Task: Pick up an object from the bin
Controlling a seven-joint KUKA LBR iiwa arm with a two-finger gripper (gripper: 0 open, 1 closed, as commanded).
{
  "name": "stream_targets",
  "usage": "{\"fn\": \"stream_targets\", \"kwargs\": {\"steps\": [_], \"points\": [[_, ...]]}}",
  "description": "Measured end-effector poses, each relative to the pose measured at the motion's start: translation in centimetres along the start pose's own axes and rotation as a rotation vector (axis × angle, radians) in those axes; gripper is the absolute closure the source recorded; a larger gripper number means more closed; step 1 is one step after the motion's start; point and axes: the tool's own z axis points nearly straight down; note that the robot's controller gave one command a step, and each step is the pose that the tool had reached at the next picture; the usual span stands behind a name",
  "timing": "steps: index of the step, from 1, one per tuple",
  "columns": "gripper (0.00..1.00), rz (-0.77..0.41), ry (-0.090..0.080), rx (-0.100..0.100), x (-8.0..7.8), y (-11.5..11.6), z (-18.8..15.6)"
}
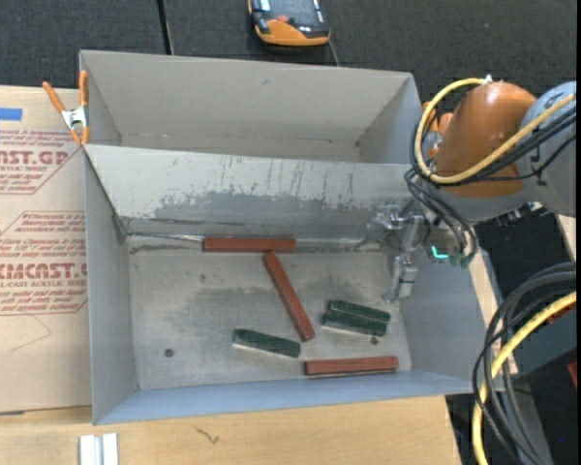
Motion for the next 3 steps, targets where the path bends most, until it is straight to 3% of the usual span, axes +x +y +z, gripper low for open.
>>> {"fn": "stream_targets", "kwargs": {"steps": [1,2,3], "points": [[0.0,-0.002,-0.007,0.001,-0.2,0.0,-0.4],[0.0,0.075,-0.011,0.0,2.2,1.3,5.5],[0.0,0.082,-0.001,-0.001,3.1,1.9,4.6]]}}
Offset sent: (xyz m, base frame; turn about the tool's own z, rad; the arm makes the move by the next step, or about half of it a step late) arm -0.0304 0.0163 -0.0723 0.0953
